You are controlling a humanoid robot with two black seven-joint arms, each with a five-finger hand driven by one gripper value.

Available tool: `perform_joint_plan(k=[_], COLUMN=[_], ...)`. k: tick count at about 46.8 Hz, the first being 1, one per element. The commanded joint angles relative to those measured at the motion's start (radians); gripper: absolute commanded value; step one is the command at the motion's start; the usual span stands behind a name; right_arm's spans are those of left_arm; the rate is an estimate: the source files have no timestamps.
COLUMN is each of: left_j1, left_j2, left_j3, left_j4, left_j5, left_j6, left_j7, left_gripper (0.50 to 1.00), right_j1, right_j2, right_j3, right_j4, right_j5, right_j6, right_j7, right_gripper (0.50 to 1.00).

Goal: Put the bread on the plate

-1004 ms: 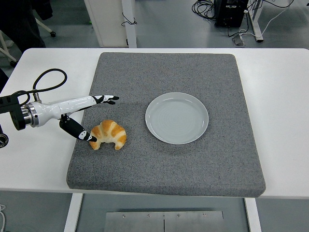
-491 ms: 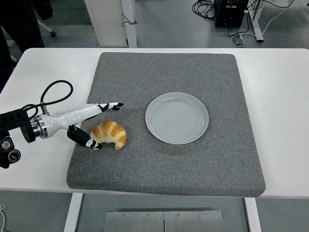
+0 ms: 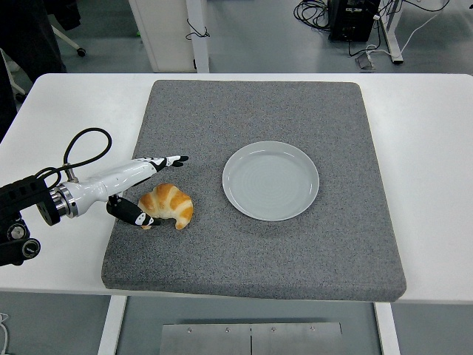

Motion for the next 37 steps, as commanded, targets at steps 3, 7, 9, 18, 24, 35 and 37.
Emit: perform_joint_plan(k=[3,7,9,18,24,35,37], left_j1=[0.002,0.008,0.009,0.012,0.012,0.006,0.005], left_j2=[-0.007,-0.013,-0.015,-0.016,-0.03,-0.032,-0.032], left_j3=[0.0,0.002,0.002,0.003,0.003,0.003,0.003], left_j4=[0.013,0.022,0.022,0.027,0.03,0.03,0.03], left_j5=[0.0,0.0,0.0,0.001,0.001,0.001,0.001], left_j6=[0.0,0.0,0.0,0.0,0.0,-0.01,-0.013], left_j7=[0.0,0.0,0.0,0.0,0.0,0.011,0.014], left_gripper=[0.937,0.881,0.834,0.746,0.696,0.533,0.5], right_j1=[0.0,0.0,0.0,0.0,0.0,0.0,0.0], right_j2=[0.0,0.0,0.0,0.0,0.0,0.0,0.0], right_j3=[0.0,0.0,0.0,0.0,0.0,0.0,0.0], right_j4=[0.001,-0.001,0.001,-0.001,-0.001,0.001,0.001], right_j5=[0.0,0.0,0.0,0.0,0.0,0.0,0.0], right_j6=[0.0,0.0,0.0,0.0,0.0,0.0,0.0], right_j7=[0.0,0.0,0.0,0.0,0.0,0.0,0.0], right_gripper=[1.0,1.0,1.0,1.0,1.0,1.0,1.0])
